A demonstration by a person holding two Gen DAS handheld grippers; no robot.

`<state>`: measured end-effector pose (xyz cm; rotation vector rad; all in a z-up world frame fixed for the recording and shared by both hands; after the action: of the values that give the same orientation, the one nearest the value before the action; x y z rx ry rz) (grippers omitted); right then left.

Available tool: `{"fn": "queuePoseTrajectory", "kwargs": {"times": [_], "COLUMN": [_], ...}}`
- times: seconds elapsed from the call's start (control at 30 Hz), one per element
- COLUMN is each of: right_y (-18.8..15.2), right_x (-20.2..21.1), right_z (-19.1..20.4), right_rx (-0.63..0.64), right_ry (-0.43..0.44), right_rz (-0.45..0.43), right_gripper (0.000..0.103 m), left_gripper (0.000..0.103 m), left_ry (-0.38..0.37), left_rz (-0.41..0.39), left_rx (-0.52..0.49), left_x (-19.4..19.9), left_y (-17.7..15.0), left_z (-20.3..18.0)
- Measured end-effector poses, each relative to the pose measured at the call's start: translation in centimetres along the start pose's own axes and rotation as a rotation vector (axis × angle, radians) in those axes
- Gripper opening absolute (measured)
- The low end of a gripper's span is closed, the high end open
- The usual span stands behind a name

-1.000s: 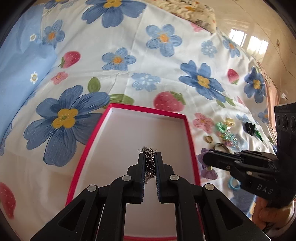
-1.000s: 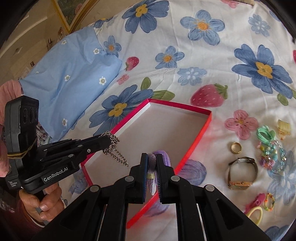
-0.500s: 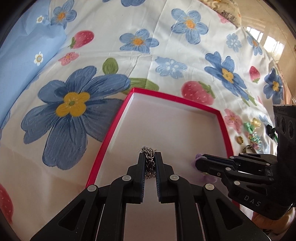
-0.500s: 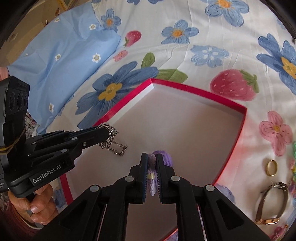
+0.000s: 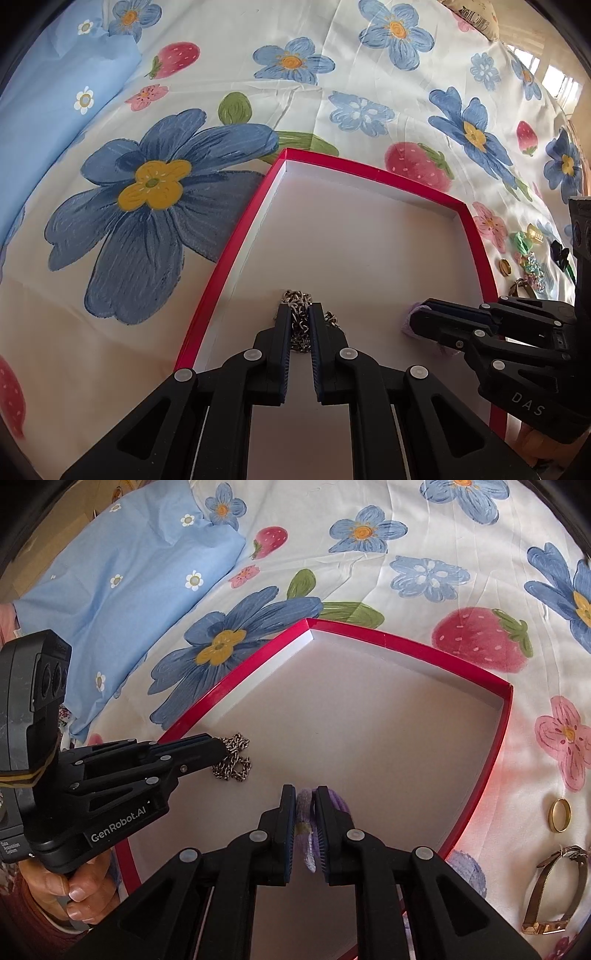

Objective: Organize jewelry
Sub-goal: 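Carry both items into the red box and open both tools to release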

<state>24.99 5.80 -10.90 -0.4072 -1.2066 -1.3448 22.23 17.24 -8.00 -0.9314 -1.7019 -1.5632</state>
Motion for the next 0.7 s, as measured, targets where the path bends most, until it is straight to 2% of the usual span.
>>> {"fn": "queuePoseTrajectory", "kwargs": {"times": [0.13, 0.23, 0.3, 0.37, 0.53, 0.6, 0.67, 0.7], "right_y": [0.0, 0.0, 0.1, 0.1, 0.1, -0.1, -0.4, -0.6], "right_x": [0.0, 0.3, 0.7, 1.2, 3.2, 4.6, 6.1, 6.8], "right_z": [0.1, 0.1, 0.1, 0.1, -0.4, -0.8, -1.3, -1.6], "right_rx": [-0.005, -0.013, -0.014, -0.017, -0.044, -0.063, -0.078, -0.085], "right_ry": [-0.001, 0.002, 0.003, -0.001, -0.004, -0.006, -0.007, -0.013], "right_rz": [-0.004, -0.010, -0.019, -0.030, -0.075, -0.102, -0.132, -0.147], "right_gripper": [0.014, 0.018, 0.030, 0.038, 0.038, 0.038, 0.040, 0.042], "left_gripper": [0.009, 0.011, 0.014, 0.022, 0.025, 0.034, 0.060, 0.066], "left_ry": [0.001, 0.006, 0.010, 0.011, 0.016, 0.016, 0.021, 0.025], "left_rz": [0.003, 0.000, 0.002, -0.002, -0.016, -0.026, -0.042, -0.052], "left_rx": [0.003, 0.003, 0.004, 0.008, 0.009, 0.009, 0.004, 0.004], "left_x": [0.0, 0.3, 0.5, 0.8, 2.2, 3.0, 3.9, 4.4], "left_y": [-0.1, -0.2, -0.3, -0.3, -0.6, -0.8, -0.9, -1.0], "left_z": [0.1, 0.1, 0.0, 0.0, -0.1, -0.2, -0.5, -0.7]}}
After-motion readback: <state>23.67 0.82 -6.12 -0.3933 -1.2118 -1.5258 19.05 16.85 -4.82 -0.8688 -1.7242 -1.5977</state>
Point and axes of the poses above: each gripper's, at about its wrist camera, not at the fingertips, and x roughly against the way its jaws point, z to its left, y to its top, the point moved 3 cm from there along -x, roughly the way its jaws point, and after that the axes turned 7 degrees about -x, right-handed, at the moved point
